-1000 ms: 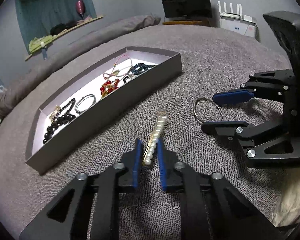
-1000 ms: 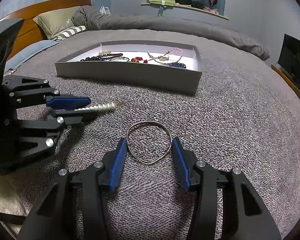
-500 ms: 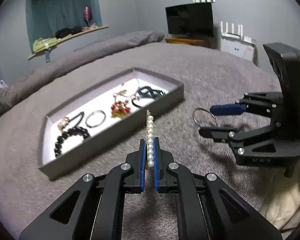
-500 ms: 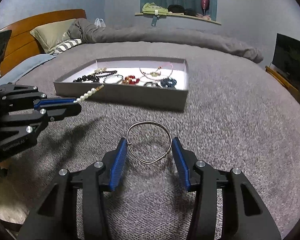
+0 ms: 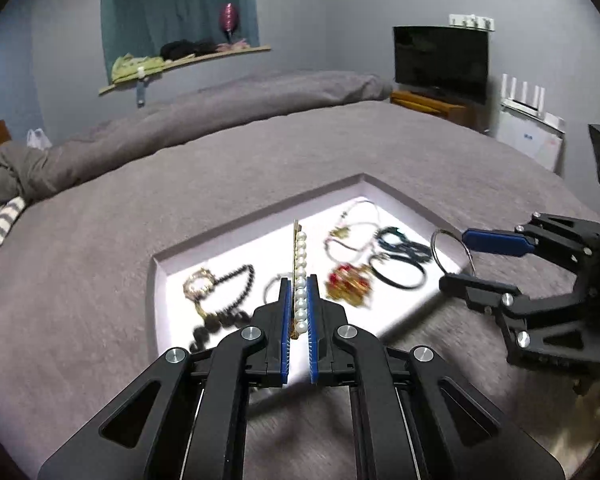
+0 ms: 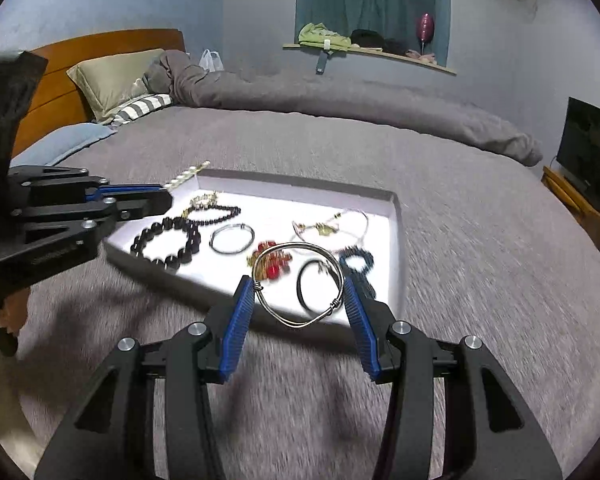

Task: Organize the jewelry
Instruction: 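Lower the hairpin and hoop into the tray and open both tools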

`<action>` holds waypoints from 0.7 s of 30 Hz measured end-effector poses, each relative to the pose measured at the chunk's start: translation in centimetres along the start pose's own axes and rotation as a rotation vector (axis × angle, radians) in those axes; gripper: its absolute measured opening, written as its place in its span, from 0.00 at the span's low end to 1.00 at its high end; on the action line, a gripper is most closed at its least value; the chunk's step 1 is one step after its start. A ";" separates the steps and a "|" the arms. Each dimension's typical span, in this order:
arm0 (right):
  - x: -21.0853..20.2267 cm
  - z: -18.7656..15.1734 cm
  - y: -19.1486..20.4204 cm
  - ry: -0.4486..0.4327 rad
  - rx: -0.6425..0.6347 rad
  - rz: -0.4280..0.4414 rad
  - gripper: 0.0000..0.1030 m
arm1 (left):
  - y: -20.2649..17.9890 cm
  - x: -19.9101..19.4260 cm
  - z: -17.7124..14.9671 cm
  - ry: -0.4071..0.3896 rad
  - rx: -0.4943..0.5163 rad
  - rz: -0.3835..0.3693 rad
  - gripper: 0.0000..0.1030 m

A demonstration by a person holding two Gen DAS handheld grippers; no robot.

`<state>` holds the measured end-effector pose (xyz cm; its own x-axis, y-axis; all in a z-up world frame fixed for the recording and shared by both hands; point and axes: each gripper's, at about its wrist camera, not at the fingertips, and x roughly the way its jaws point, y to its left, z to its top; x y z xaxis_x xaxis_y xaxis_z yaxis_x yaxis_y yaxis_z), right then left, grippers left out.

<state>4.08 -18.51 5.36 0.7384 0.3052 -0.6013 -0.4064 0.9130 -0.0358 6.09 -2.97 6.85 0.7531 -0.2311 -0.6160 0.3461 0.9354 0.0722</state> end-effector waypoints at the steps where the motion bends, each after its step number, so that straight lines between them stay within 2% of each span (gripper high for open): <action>1: 0.4 0.3 0.1 0.001 -0.004 -0.001 0.45 | 0.4 0.5 0.4 0.006 -0.005 -0.001 0.07; 5: 3.7 1.6 0.0 0.048 0.007 0.027 0.45 | 1.3 3.3 2.2 0.057 0.014 -0.001 0.07; 14: 7.0 2.0 0.0 0.142 0.017 0.085 0.45 | 2.1 9.2 4.2 0.186 0.044 -0.006 0.07; 21: 8.5 2.2 0.5 0.196 -0.008 0.075 0.45 | 1.6 13.4 4.6 0.297 0.068 -0.002 0.07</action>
<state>11.35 -14.86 1.94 0.5875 0.3127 -0.7464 -0.4607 0.8875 0.0091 19.29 -5.84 2.37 0.5594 -0.1356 -0.8177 0.3917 0.9127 0.1166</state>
